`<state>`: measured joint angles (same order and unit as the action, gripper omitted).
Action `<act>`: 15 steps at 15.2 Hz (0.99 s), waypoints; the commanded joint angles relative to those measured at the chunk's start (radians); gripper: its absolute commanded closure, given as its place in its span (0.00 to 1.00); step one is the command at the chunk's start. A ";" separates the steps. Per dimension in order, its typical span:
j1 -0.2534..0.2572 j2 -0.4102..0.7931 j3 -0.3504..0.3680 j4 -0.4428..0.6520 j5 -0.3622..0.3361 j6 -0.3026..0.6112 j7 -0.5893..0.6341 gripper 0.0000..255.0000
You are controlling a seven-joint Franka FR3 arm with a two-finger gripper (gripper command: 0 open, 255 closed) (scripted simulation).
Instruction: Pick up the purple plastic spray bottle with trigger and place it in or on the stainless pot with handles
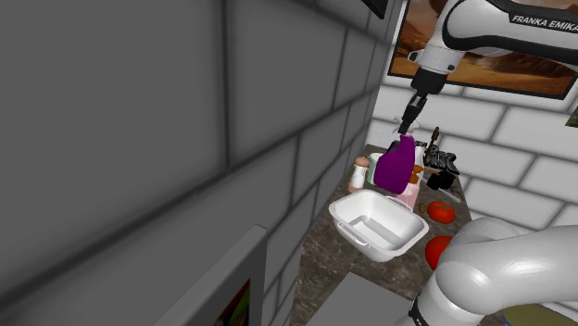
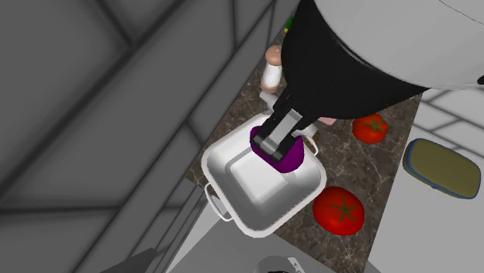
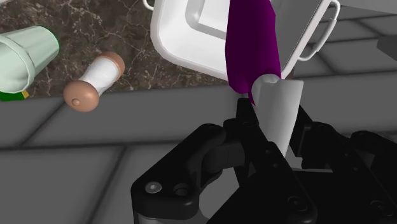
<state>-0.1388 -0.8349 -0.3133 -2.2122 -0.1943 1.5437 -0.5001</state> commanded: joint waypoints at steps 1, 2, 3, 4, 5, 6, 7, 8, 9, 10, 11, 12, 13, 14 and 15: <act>-0.003 -0.010 -0.004 -0.035 -0.005 0.026 0.001 1.00; -0.004 -0.016 -0.006 -0.052 -0.007 0.037 0.001 1.00; -0.006 -0.021 -0.008 -0.069 -0.009 0.048 0.002 1.00; -0.007 -0.026 -0.010 -0.085 -0.011 0.060 0.002 1.00; -0.009 -0.031 -0.012 -0.101 -0.014 0.071 0.003 1.00; -0.011 -0.036 -0.014 -0.117 -0.016 0.083 0.003 1.00; -0.012 -0.040 -0.016 -0.133 -0.019 0.094 0.004 1.00; -0.014 -0.045 -0.018 -0.149 -0.021 0.106 0.004 1.00; -0.015 -0.049 -0.020 -0.165 -0.024 0.117 0.004 1.00; -0.017 -0.053 -0.022 -0.181 -0.026 0.129 0.005 1.00; -0.019 -0.057 -0.025 -0.196 -0.029 0.140 0.005 1.00; -0.020 -0.060 -0.027 -0.211 -0.031 0.152 0.005 1.00; -0.022 -0.064 -0.030 -0.226 -0.034 0.164 0.006 1.00; -0.023 -0.067 -0.033 -0.241 -0.037 0.176 0.006 1.00; -0.025 -0.070 -0.035 -0.256 -0.040 0.187 0.006 1.00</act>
<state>-0.1619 -0.9012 -0.3455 -2.4529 -0.2308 1.7187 -0.4941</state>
